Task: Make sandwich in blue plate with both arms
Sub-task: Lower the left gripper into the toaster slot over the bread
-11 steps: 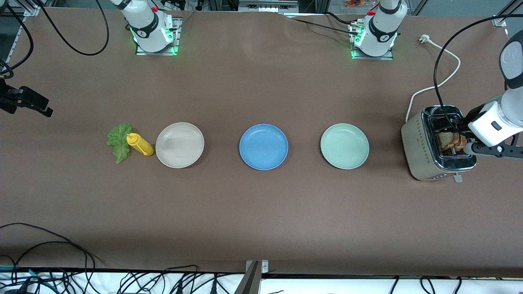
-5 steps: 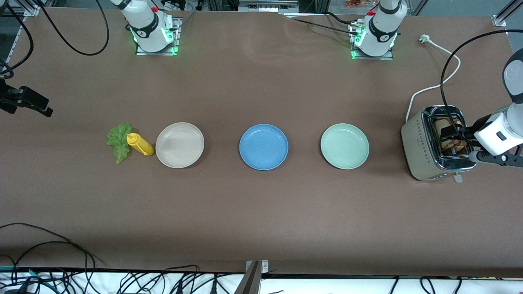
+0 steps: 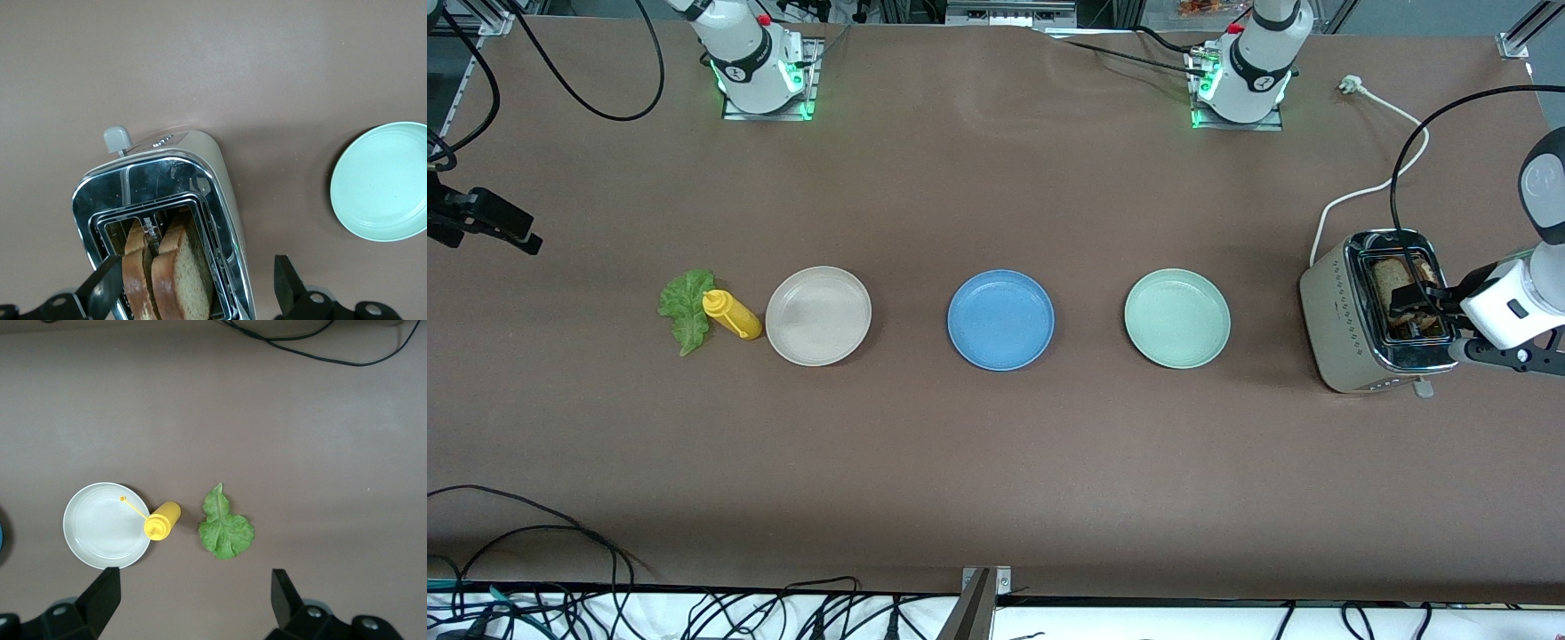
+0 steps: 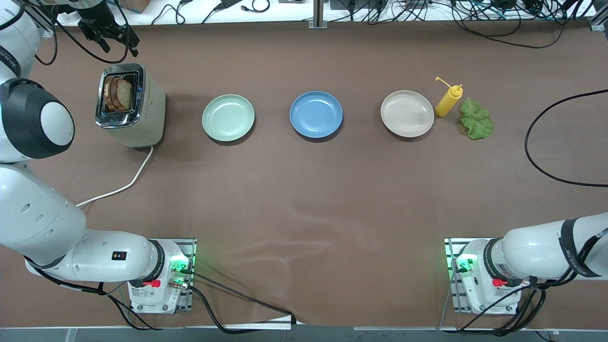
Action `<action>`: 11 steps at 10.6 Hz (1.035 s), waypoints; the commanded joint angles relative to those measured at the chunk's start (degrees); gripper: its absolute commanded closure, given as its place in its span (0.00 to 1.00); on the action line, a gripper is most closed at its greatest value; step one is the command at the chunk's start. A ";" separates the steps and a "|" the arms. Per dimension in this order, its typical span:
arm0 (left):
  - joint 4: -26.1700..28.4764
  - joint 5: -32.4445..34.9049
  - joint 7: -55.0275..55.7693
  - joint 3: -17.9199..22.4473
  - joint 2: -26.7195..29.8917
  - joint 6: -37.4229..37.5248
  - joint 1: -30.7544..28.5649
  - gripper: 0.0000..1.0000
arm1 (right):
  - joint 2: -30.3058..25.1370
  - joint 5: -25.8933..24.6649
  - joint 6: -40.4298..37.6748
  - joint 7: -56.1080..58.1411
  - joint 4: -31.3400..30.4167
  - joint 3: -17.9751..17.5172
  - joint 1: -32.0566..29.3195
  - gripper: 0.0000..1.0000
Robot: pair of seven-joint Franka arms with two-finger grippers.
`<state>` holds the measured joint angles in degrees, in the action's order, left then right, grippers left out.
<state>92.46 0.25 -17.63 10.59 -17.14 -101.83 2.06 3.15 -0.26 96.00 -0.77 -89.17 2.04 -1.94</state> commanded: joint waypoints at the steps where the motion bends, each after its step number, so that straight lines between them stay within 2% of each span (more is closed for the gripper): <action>1: 0.09 0.72 -1.88 0.57 -1.84 -3.37 0.05 0.00 | -0.08 -0.17 -0.99 0.33 0.84 -0.11 0.10 0.00; 4: 0.00 0.02 -2.41 0.58 -3.78 -6.54 0.05 0.00 | -0.08 -0.09 -0.99 0.33 0.84 -0.02 0.10 0.00; 11: 0.79 -2.78 -4.07 0.66 -6.24 -6.89 -1.53 0.00 | -0.08 -0.17 -0.99 0.33 0.84 -0.11 0.10 0.00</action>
<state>92.82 0.06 -18.88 10.87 -23.00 -108.36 1.55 3.18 -0.26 95.99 -0.77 -89.17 2.02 -1.91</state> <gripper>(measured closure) 0.000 0.000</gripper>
